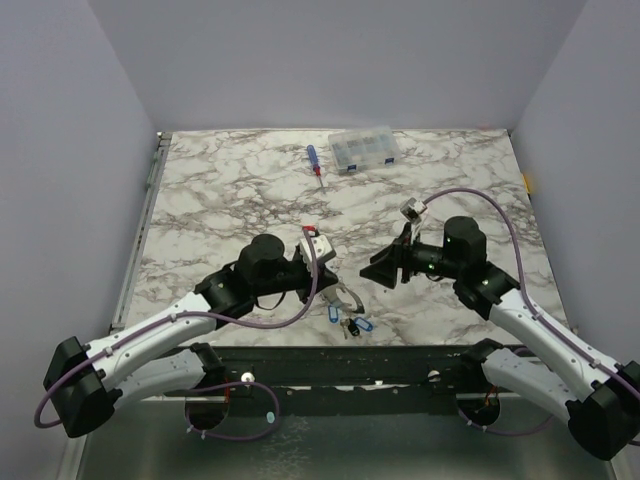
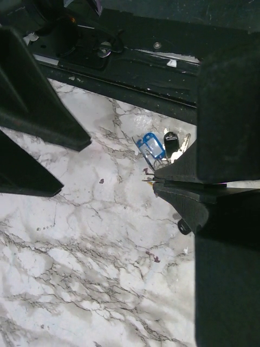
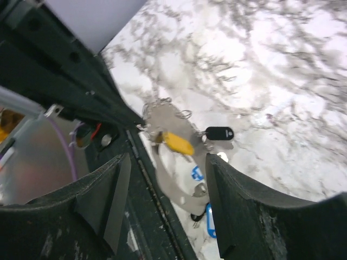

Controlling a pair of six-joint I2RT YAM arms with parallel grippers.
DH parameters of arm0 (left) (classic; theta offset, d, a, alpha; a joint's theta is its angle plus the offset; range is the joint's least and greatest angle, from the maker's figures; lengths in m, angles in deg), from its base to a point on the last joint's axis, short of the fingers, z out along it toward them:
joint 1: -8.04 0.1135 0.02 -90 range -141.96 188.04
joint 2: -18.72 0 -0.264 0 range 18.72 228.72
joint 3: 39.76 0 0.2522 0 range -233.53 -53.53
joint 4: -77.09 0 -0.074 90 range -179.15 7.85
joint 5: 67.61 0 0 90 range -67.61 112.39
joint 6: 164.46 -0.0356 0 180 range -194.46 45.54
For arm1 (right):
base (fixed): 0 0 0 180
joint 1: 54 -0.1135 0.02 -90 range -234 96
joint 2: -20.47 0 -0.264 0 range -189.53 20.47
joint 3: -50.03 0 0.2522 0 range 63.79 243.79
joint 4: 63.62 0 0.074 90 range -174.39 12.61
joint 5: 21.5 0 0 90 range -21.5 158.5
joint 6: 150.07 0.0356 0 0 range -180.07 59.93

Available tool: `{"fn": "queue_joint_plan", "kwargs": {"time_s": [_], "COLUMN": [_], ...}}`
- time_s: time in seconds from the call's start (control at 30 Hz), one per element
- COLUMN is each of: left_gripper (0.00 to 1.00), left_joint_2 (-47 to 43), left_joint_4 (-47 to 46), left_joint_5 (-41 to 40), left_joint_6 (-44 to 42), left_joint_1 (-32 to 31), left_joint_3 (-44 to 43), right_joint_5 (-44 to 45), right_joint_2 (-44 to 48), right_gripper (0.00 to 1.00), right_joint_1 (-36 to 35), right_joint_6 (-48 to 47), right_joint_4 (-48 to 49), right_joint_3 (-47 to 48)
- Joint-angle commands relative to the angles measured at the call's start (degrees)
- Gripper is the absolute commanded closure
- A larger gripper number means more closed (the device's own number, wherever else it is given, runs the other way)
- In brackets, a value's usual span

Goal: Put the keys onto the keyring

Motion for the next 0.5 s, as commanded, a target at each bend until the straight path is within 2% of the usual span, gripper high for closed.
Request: {"fn": "queue_joint_plan", "kwargs": {"time_s": [0.0,0.13,0.27,0.47], "left_gripper": [1.0,1.0,1.0,1.0], "left_joint_2": [-4.31,-6.27,-7.16,-7.33], "left_joint_4": [-4.9,-5.62,-5.62,-5.62], "left_joint_5": [1.74,3.02,6.3,11.28], "left_joint_6": [-3.49,-4.88,-5.19,-2.98], "left_joint_1": [0.06,-0.04,-0.06,0.01], "left_joint_3": [1.5,1.33,-0.16,-3.73], "right_joint_5": [12.53,3.04,-6.16,-10.51], "right_joint_2": [1.42,0.4,0.06,1.78], "right_gripper": [0.37,0.38,0.39,0.4], "right_joint_1": [-0.26,-0.26,-0.38,-2.59], "right_joint_6": [-0.06,-3.4,-0.47,1.33], "right_joint_4": [1.33,1.96,10.56,20.97], "right_joint_3": [-0.96,-1.51,-4.7,-8.58]}}
